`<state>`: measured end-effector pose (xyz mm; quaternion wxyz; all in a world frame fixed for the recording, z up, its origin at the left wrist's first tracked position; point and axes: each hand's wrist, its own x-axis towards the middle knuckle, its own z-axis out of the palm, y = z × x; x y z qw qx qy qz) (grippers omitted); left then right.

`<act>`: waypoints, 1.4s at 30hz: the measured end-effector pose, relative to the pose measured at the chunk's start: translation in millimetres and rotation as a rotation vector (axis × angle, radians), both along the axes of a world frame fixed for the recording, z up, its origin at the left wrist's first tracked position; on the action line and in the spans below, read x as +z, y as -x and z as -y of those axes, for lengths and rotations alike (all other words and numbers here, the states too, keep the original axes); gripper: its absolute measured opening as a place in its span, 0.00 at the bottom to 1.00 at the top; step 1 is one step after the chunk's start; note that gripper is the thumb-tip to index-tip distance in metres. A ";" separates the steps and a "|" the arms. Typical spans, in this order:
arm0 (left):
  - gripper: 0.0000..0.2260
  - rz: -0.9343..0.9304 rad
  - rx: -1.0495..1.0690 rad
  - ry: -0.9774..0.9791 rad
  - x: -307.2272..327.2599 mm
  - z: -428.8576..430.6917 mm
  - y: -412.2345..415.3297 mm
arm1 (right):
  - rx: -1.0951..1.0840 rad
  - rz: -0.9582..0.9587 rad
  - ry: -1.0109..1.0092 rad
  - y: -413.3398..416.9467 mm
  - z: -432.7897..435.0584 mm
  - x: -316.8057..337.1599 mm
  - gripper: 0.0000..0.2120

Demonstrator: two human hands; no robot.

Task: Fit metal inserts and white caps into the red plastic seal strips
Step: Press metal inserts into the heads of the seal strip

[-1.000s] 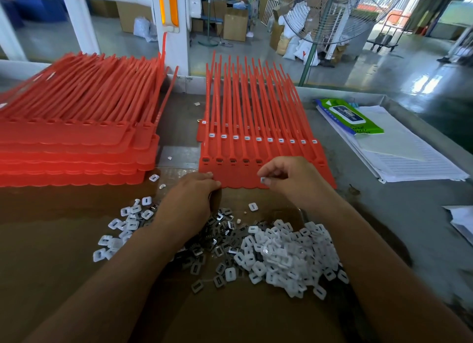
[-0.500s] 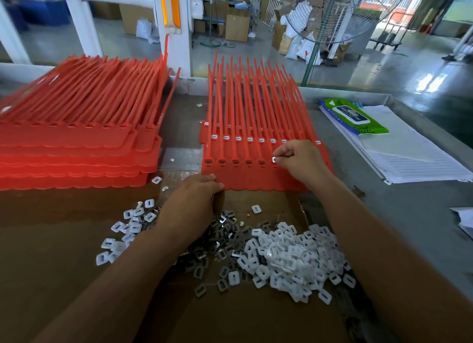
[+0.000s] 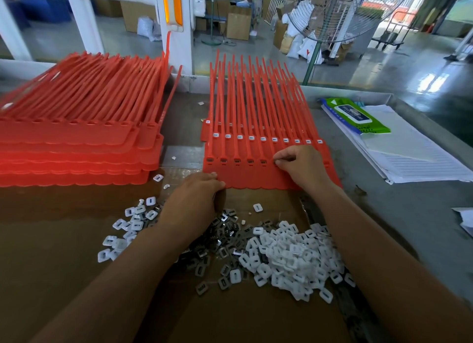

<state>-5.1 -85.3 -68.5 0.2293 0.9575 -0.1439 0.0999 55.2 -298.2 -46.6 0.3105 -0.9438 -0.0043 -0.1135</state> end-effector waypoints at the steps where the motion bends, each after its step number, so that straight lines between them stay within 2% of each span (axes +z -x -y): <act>1: 0.18 0.000 -0.002 0.003 -0.1 0.0 0.1 | 0.004 0.007 0.018 1.3 -0.2 0.0 0.08; 9: 0.17 0.004 0.001 0.004 0.7 0.9 0.2 | 0.068 -0.054 0.400 13.8 -1.8 -0.7 0.17; 13: 0.17 -0.001 0.001 -0.004 0.9 0.6 0.7 | 0.084 -0.094 0.490 18.4 -6.7 2.5 0.20; 16: 0.17 0.003 0.003 -0.002 0.3 0.5 0.2 | 0.090 -0.139 0.426 18.9 -4.7 7.5 0.20; 22: 0.17 -0.002 -0.001 0.001 -1.0 0.1 -1.0 | 0.155 -0.222 0.226 31.8 -2.5 25.9 0.15; 30: 0.18 -0.012 0.004 -0.010 -1.1 -0.4 -0.9 | 0.447 -0.235 0.085 67.4 -34.4 29.0 0.11; 38: 0.17 -0.008 -0.014 -0.012 1.8 0.1 -0.5 | 0.499 -0.157 0.128 76.5 -58.2 15.9 0.09; 42: 0.17 -0.011 -0.021 -0.009 2.5 0.1 -0.7 | 0.475 -0.145 0.168 74.4 -62.4 9.6 0.04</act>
